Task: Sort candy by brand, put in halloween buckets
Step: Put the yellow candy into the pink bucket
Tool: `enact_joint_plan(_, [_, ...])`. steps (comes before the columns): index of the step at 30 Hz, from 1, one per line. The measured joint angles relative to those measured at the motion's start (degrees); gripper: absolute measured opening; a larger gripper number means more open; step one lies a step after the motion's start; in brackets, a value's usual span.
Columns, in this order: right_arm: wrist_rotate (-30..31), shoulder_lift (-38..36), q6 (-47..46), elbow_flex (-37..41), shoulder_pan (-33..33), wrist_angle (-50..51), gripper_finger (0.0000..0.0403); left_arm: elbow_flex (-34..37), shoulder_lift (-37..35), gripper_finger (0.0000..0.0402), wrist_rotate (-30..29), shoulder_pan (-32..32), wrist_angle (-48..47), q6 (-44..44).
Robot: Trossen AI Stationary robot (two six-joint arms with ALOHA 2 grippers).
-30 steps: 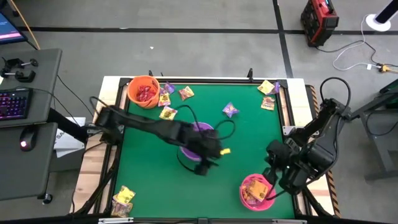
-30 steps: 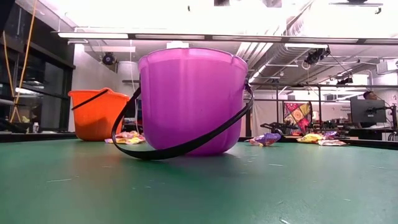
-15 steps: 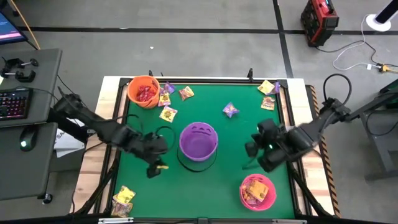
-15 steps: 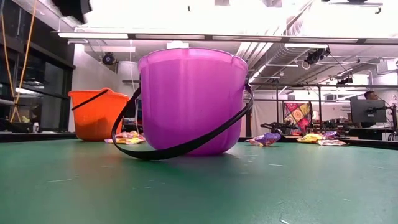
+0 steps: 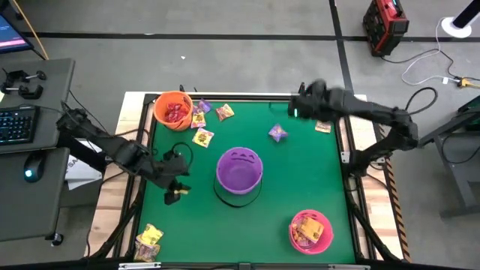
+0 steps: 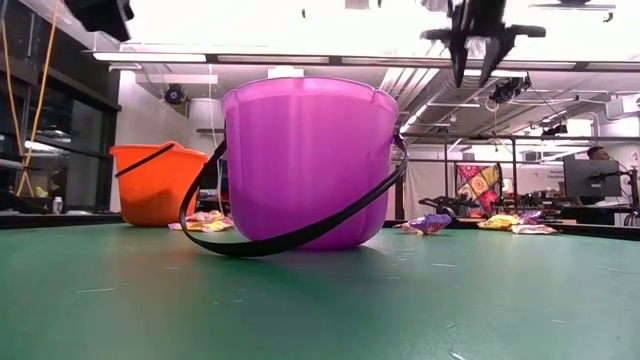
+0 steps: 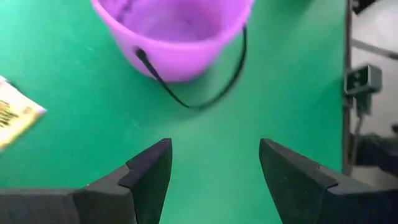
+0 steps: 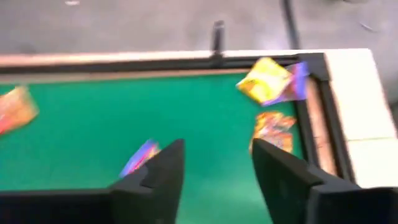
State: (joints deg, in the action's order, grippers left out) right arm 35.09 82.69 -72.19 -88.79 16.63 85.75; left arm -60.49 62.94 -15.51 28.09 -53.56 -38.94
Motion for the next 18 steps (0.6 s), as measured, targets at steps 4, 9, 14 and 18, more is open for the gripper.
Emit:
enact_joint_plan(4, [-2.9,2.8,9.5,0.0,14.5,-5.5,0.0236,0.0,-2.0,0.0229,-0.7,-4.4,-0.1,4.1])
enact_joint_plan(9, [-12.5,9.1,24.6,0.0,29.5,-14.6,0.0264,0.0,-4.0,0.0229,-3.1,-11.7,0.0,6.5])
enact_joint_plan(14, [-18.9,15.4,31.9,0.0,39.2,-17.2,0.0266,0.0,-4.5,0.0229,-2.2,-19.1,0.3,5.3])
enact_joint_plan(18, [-19.3,19.0,33.6,0.0,43.5,-17.2,0.0266,0.0,-4.5,0.0229,-1.3,-21.7,-0.1,5.3])
